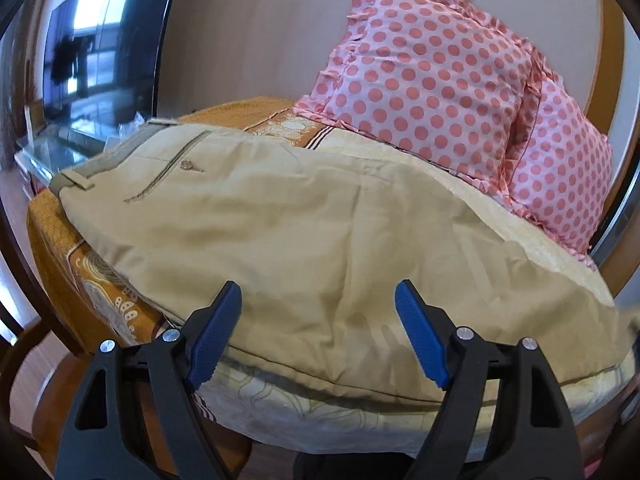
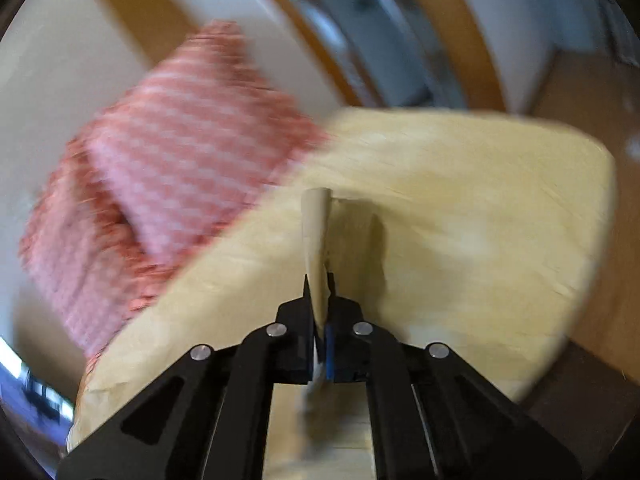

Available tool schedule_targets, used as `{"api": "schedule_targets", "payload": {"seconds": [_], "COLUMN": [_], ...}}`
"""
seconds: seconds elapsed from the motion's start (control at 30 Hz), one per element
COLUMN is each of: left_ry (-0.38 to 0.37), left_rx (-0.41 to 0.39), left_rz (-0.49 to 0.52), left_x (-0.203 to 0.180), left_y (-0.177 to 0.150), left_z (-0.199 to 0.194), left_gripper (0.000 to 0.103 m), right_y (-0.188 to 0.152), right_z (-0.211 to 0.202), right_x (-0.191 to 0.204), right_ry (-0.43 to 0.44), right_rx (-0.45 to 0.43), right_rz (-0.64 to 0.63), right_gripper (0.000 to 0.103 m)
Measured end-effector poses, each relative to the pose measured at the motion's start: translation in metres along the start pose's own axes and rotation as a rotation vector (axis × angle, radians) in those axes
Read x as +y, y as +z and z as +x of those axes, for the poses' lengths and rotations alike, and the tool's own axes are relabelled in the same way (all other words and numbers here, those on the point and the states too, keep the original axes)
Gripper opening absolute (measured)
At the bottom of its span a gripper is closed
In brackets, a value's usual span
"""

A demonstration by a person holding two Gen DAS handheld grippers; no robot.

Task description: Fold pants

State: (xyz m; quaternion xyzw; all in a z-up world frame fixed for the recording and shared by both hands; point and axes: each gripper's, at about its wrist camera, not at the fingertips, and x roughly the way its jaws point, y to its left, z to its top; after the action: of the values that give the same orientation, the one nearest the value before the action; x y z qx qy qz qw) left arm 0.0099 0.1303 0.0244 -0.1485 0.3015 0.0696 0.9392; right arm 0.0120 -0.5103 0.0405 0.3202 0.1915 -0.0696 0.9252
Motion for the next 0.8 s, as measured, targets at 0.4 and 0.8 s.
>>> {"api": "schedule_targets", "payload": {"seconds": [0.4, 0.8], "left_ry": [-0.038, -0.109], "left_rx": [-0.001, -0.048], "left_rz": [-0.040, -0.096], "left_x": [0.006, 0.019], "left_y": [0.002, 0.008], "left_z": [-0.001, -0.021], "left_gripper": [0.083, 0.084], "right_y": [-0.213, -0.255], "right_z": [0.066, 0.032], "right_x": [0.277, 0.304], "right_ry": [0.548, 0.602], "right_rx": [0.611, 0.574], "right_rz": [-0.645, -0.834], "right_gripper": [0.003, 0.054]}}
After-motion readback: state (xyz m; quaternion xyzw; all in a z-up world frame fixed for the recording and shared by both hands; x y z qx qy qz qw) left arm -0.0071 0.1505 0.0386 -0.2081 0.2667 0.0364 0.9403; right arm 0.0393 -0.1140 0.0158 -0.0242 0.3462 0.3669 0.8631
